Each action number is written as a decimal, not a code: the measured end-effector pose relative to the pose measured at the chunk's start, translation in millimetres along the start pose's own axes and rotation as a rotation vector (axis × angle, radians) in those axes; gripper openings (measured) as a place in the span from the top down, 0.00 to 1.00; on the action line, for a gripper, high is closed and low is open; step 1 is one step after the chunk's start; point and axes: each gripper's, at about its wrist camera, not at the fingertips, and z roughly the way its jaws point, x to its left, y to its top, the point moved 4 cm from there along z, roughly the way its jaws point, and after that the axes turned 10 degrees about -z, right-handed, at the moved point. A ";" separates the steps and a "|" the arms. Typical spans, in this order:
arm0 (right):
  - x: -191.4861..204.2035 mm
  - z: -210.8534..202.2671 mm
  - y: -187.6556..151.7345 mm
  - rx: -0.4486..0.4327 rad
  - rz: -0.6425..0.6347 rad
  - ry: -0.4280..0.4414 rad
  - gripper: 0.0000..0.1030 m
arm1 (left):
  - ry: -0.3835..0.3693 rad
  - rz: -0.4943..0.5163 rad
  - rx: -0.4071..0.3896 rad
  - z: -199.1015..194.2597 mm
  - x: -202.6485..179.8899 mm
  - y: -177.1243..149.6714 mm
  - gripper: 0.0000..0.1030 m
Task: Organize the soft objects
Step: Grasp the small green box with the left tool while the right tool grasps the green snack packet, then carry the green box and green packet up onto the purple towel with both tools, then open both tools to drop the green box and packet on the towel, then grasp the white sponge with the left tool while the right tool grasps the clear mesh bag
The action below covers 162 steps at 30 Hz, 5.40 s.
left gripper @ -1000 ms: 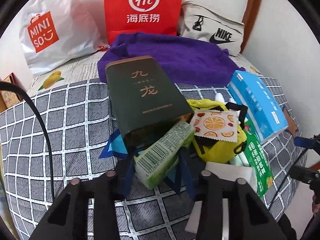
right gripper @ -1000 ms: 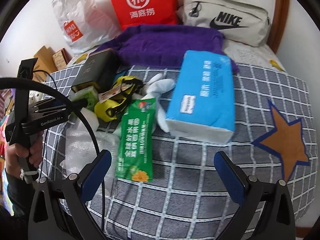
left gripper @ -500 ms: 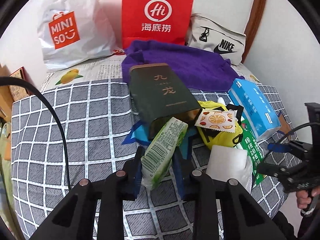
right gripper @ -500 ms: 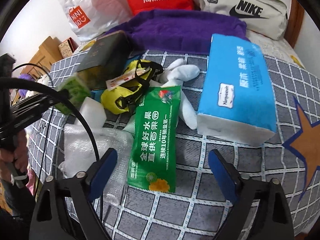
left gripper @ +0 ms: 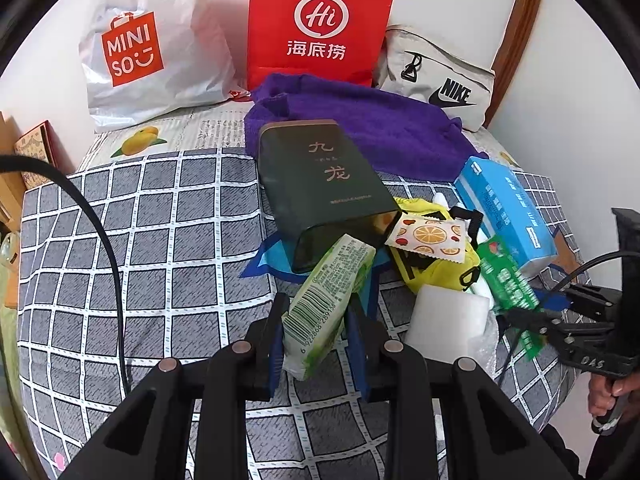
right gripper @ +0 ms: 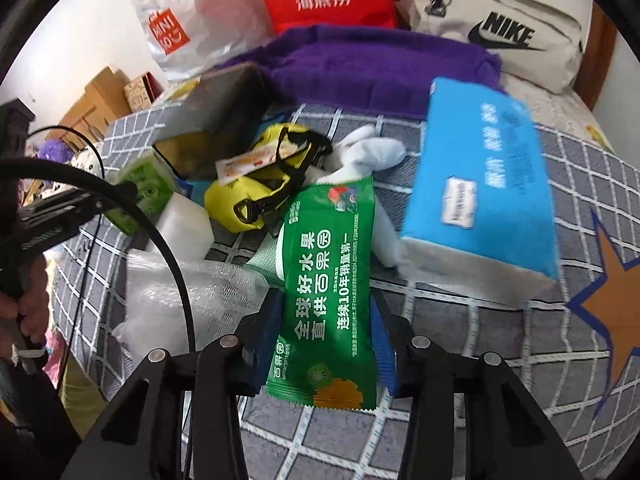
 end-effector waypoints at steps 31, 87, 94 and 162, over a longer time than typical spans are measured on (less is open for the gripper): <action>-52.3 -105.2 69.5 -0.274 0.006 -0.006 0.59 | -0.013 -0.018 -0.142 -76.8 -14.7 76.7 0.74; -181.3 106.2 215.1 0.051 0.074 -0.076 0.59 | -0.019 -0.013 0.103 172.4 -33.2 263.3 0.74; -189.7 117.2 219.7 0.096 0.071 -0.079 0.59 | 0.021 -0.014 0.124 196.6 -30.3 266.4 0.72; -37.0 -89.1 26.2 -0.083 0.084 0.125 0.35 | -0.045 0.109 0.150 -17.2 -73.7 -15.7 0.33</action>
